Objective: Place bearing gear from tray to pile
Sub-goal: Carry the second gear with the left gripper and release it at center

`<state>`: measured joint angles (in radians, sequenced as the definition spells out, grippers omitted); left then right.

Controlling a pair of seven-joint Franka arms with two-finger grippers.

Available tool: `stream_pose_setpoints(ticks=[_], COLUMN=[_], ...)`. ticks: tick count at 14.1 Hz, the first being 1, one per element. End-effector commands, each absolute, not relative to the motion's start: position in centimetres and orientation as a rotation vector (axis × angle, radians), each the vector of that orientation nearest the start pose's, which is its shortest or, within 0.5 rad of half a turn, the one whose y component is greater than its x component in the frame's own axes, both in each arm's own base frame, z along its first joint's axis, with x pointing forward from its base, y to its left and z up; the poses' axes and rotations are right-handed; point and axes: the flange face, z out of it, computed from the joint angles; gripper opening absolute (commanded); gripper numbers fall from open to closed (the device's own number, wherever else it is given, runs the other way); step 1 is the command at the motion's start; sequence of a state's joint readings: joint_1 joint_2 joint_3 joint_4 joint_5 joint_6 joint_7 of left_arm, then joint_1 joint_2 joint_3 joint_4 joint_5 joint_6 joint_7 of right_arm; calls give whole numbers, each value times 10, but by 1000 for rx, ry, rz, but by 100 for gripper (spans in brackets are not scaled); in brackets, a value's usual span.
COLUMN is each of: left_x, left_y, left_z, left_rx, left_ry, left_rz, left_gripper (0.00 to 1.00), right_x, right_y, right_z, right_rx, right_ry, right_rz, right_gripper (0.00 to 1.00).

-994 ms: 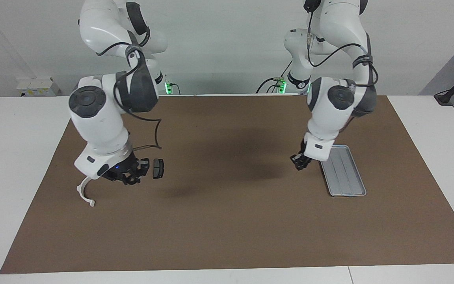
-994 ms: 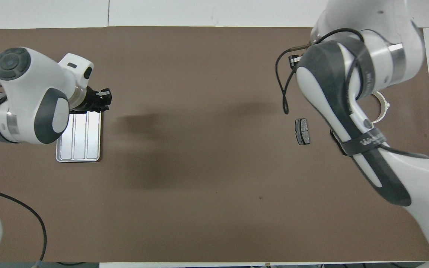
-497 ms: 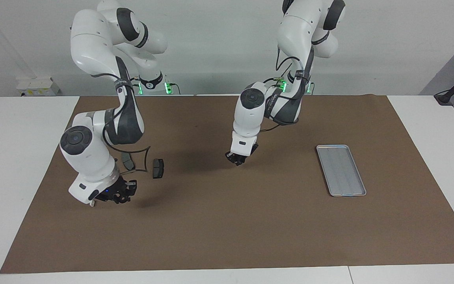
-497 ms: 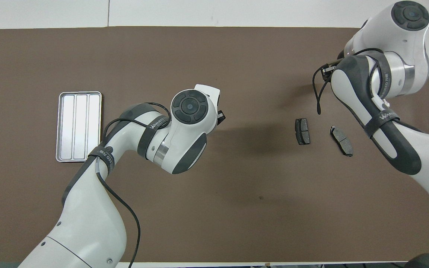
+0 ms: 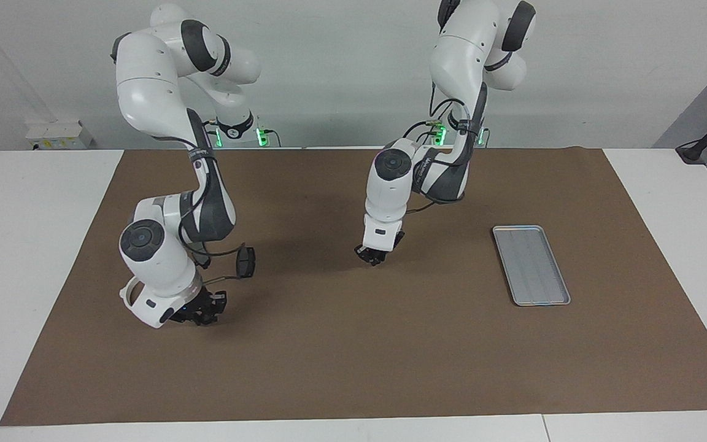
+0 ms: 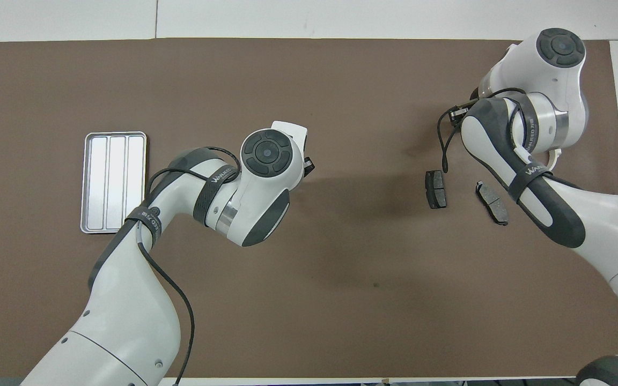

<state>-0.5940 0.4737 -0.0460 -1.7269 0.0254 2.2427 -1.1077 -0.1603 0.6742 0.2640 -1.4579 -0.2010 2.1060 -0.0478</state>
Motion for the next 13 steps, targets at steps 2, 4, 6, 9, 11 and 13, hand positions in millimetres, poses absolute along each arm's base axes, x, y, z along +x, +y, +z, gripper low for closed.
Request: stream_pose_setpoints(ticks=[2, 4, 6, 9, 11, 13], left_x=[534, 534, 534, 534, 541, 555], left_y=[-388, -389, -389, -386, -377, -351], left_z=[301, 294, 294, 293, 301, 336], left_rx=[-3068, -3070, -3070, -3059, -3012, -2978], left_ry=[-704, -706, -707, -708, -722, -751], left_rz=[-67, -68, -66, -57, -31, -60], left_gripper=[15, 16, 16, 52, 100, 100], right_x=[707, 706, 707, 706, 699, 687], right_y=[28, 28, 32, 41, 71, 101], right_z=[282, 280, 283, 303, 348, 391], right_rx=[-3132, -3131, -3134, -3153, -3178, -3184], right_ry=[-251, -242, -230, -185, -173, -90], right_rz=[12, 19, 19, 15, 25, 33], right_gripper=[0, 0, 0, 100, 100, 100])
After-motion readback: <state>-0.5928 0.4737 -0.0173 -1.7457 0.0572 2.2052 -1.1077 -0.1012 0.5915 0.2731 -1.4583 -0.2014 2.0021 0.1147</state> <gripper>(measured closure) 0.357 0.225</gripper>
